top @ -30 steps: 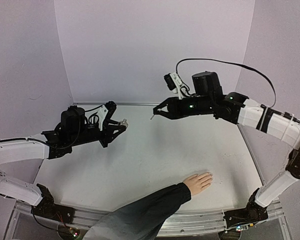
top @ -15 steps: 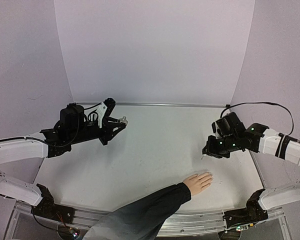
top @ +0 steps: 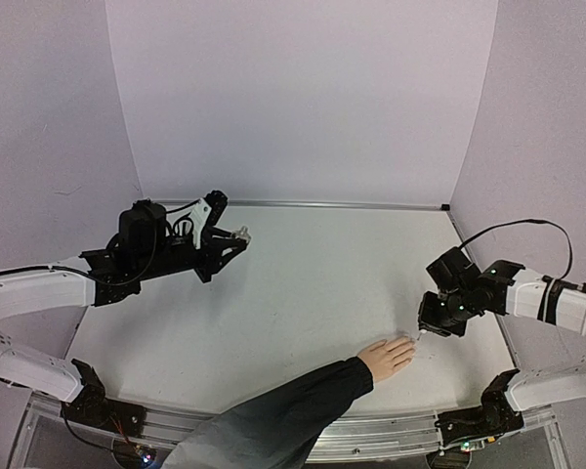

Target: Paint the nails

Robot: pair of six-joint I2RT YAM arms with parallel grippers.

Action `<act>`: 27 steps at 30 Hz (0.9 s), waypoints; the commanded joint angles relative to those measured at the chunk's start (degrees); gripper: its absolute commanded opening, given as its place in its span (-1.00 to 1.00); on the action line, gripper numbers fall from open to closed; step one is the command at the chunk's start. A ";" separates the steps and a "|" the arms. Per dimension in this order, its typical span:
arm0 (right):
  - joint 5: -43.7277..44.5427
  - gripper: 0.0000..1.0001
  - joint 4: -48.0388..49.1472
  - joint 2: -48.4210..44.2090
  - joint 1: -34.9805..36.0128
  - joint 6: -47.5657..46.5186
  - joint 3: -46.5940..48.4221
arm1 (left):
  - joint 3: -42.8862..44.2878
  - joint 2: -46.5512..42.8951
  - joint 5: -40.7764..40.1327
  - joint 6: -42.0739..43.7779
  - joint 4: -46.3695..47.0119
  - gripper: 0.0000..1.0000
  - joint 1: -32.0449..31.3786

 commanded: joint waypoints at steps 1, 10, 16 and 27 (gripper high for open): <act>0.68 -1.00 -3.21 -1.41 -0.23 1.66 -1.32 | 3.67 0.22 0.55 0.19 0.91 -1.00 0.24; 0.39 -1.00 2.34 0.22 -0.27 -0.66 -3.62 | 3.58 0.57 0.90 0.49 0.73 -1.00 0.24; 0.39 -1.00 3.59 1.20 -0.29 -0.92 -4.30 | 3.15 0.23 0.77 0.65 0.65 -1.00 0.24; -0.01 -1.00 4.52 3.31 -0.24 -1.10 -4.56 | 3.23 -0.08 0.86 0.83 0.47 -1.00 0.24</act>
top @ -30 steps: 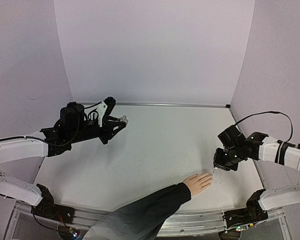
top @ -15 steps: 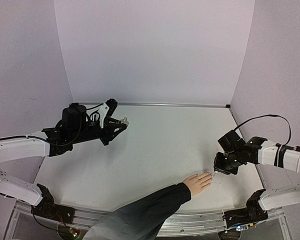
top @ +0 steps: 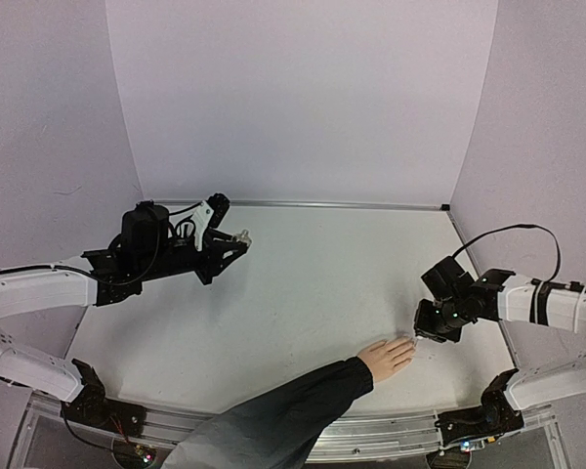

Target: Paint the nails

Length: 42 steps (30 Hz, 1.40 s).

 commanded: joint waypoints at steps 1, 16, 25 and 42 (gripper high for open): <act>0.11 -1.00 -1.14 0.80 -0.26 -0.49 -0.64 | 3.21 -0.91 0.73 0.76 1.30 -1.00 0.26; 0.44 -1.00 -1.03 1.27 -0.20 -0.64 -0.80 | 3.23 -0.74 0.96 0.67 1.21 -1.00 0.27; -0.13 -1.00 -0.14 1.22 -0.25 -0.75 -1.07 | 3.30 -0.64 0.95 0.76 1.14 -1.00 0.26; -0.56 -1.00 -0.55 1.44 -0.21 -0.09 -1.55 | 3.31 -0.80 0.93 0.68 1.04 -1.00 0.26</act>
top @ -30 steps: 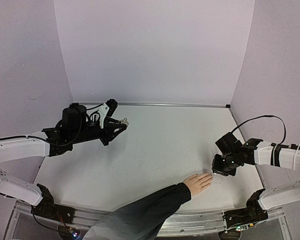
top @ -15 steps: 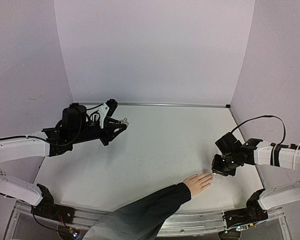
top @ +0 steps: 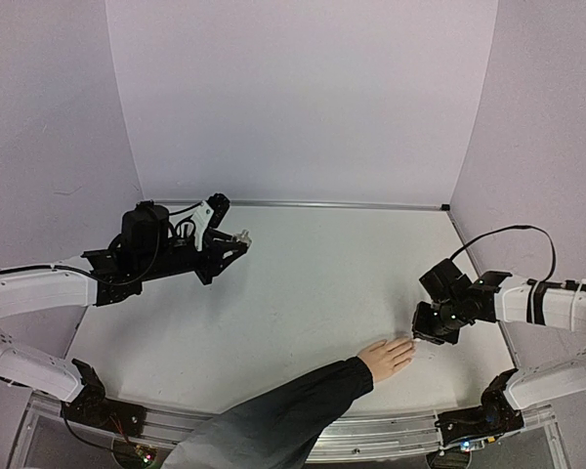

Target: Paint the nails

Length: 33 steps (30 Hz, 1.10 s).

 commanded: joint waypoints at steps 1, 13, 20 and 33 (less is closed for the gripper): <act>0.54 -1.00 -2.59 -0.15 -0.20 0.24 -0.74 | 3.32 -0.80 0.92 0.65 1.06 -1.00 0.26; 0.99 -1.00 -2.82 -0.19 -0.23 0.43 -0.75 | 3.23 -0.92 0.85 0.65 1.06 -1.00 0.26; 1.29 -1.00 -2.82 0.13 -0.20 0.83 -1.14 | 3.23 -0.97 1.01 0.65 1.01 -1.00 0.29; 1.94 -1.00 -3.15 0.39 -0.23 1.57 -1.51 | 3.23 -1.01 1.08 0.57 0.88 -1.00 0.26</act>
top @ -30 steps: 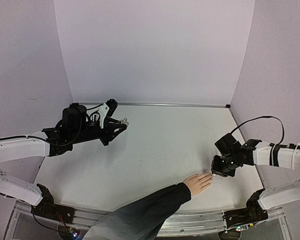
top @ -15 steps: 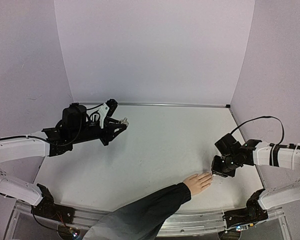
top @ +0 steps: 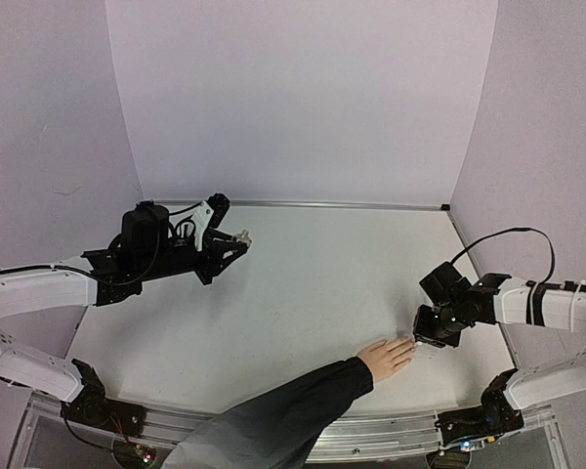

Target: Paint the nails

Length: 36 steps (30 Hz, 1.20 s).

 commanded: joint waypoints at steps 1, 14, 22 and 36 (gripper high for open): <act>1.78 -1.00 -2.82 0.42 -0.21 0.79 -0.44 | 3.23 -0.99 1.08 0.56 0.94 -1.00 0.26; 2.32 -1.00 -2.82 0.61 -0.17 0.90 -0.12 | 3.11 -1.27 1.01 0.65 0.82 -1.00 0.26; 2.33 -1.00 -2.82 0.88 -0.26 0.88 -0.17 | 3.14 -1.27 1.08 0.65 0.73 -1.00 0.26; 2.51 -1.00 -2.58 1.73 -0.21 0.69 0.05 | 3.11 -1.35 1.08 0.65 0.64 -1.00 0.27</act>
